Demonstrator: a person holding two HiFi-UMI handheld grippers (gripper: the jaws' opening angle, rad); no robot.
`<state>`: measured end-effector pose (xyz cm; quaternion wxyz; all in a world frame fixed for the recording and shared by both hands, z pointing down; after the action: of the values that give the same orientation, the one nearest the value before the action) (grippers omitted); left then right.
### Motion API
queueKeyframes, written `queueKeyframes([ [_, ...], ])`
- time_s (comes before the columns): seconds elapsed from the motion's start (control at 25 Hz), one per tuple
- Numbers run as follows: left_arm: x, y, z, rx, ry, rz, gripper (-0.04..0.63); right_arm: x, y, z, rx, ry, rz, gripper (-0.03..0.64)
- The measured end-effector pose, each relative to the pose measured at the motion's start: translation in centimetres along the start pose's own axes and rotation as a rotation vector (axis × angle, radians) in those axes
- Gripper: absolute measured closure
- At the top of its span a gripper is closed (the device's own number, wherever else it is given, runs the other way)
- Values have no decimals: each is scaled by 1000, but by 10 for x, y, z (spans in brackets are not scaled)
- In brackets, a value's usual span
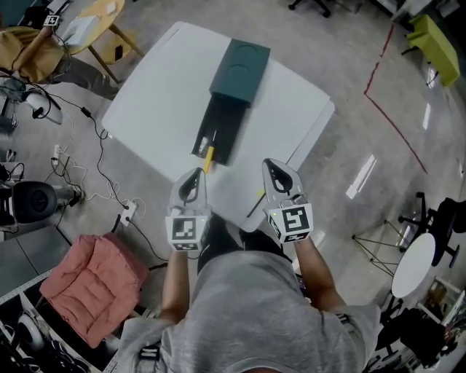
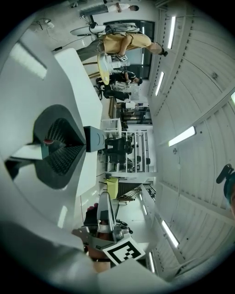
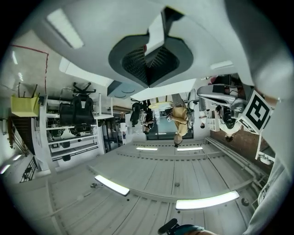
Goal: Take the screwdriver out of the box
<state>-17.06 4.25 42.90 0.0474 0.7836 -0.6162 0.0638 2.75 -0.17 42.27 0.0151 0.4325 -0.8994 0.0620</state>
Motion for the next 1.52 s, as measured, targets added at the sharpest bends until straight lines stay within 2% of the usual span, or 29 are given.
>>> queueKeyframes([
  [0.56,25,21,-81,-62,187,-68,583,30,2,-72,115,131,-80,614],
  [0.76,26,28,-98,-87,228,-39,583,31,3,-87,129,148,-99,614],
  [0.84,30,27,-103,-105,255,-57,582,31,-1,-90,131,155,-110,614],
  [0.92,33,22,-110,-132,293,-110,399,31,-4,-92,133,161,-122,614],
  [1.0,35,19,-117,-131,327,-133,393,29,-5,-94,134,163,-130,614],
  [1.16,39,17,-131,-115,383,-132,365,28,-6,-101,142,174,-138,614],
  [1.52,46,17,-149,-125,430,-122,382,23,-12,-112,155,195,-155,614],
])
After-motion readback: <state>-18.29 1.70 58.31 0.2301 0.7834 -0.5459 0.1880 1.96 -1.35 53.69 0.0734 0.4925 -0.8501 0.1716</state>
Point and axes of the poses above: the fingertips, and each gripper's own axes: x forward along the fingers, y to its left, z out of its top, the point moved 5 cm from there along -x, backward along the fingers, and after that the axes turned 12 degrees about -y, right-handed, at the moved point
